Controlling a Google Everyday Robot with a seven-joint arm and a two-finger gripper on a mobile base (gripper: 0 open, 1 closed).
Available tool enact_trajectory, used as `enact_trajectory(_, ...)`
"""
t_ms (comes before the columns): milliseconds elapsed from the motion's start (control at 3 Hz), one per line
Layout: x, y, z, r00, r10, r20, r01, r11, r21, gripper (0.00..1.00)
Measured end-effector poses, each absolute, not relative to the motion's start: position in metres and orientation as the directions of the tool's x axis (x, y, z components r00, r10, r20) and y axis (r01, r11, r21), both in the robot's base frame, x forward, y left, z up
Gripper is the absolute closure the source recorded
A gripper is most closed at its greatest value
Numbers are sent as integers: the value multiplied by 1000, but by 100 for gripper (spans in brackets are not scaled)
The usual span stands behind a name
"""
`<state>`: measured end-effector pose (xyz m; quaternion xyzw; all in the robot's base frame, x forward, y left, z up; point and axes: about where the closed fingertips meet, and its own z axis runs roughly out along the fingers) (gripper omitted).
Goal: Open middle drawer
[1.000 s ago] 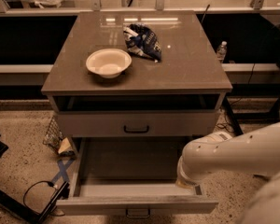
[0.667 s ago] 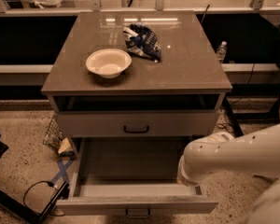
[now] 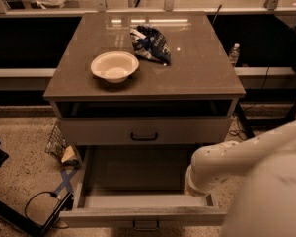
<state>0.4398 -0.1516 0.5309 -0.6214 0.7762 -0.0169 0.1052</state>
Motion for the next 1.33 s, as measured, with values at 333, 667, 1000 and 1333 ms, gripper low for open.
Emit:
enact_trajectory(333,462,-127,501,-192,-959,-207,-969,218,-112,100)
enact_trajectory(667,481,-134,460,-163,-953,-255,-980,187,-73,100)
enact_trajectory(1000,488,-164,404,-177,-947,-269,-981,190,-25,100)
enact_trajectory(1333,488,-164,404,-177,-947,-269,-981,190,-25,100)
